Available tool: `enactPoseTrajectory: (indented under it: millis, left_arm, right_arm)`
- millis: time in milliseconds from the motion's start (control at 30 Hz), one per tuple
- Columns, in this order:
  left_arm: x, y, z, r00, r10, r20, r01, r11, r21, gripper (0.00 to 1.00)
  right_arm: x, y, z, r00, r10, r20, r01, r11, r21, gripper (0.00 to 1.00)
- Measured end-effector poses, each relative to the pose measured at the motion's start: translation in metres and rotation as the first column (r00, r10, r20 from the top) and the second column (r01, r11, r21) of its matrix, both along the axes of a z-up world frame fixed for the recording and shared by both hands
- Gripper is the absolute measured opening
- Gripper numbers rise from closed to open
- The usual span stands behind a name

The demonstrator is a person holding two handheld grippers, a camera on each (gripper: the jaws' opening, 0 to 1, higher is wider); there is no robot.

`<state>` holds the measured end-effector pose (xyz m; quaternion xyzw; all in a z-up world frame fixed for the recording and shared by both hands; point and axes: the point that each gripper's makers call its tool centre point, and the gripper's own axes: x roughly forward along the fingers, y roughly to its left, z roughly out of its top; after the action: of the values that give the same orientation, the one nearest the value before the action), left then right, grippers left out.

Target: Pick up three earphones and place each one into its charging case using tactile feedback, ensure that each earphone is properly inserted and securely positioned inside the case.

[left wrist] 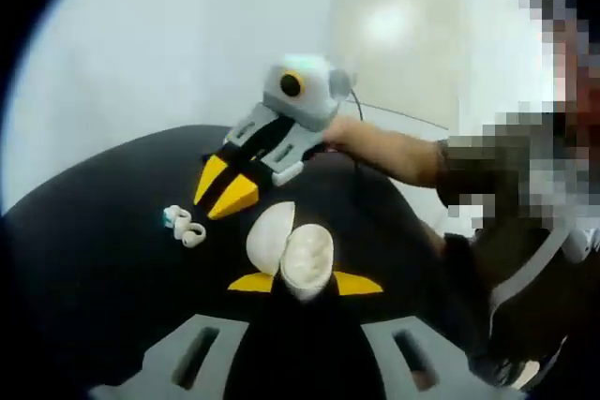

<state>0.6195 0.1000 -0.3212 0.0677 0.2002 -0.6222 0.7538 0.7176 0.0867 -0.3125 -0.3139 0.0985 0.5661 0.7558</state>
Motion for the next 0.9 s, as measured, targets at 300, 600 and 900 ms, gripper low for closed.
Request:
enactPoseTrajectory:
  millis: [300,600,900]
  left_arm:
    - [-0.003,-0.006,-0.002,0.999,-0.021,0.029,0.021,1.0,0.02,0.17]
    - [-0.002,-0.008,-0.001,0.997,-0.029,0.072,0.026,0.999,0.034,0.17]
    - [-0.002,-0.007,-0.001,0.993,-0.038,0.115,0.032,0.998,0.049,0.17]
  right_arm:
    - [0.016,-0.005,-0.012,0.997,-0.008,0.078,0.016,0.995,-0.101,0.07]
    - [0.002,-0.017,-0.001,1.0,-0.017,-0.005,0.017,0.999,-0.043,0.06]
    - [-0.069,-0.03,0.082,0.845,0.254,-0.47,-0.064,0.921,0.383,0.06]
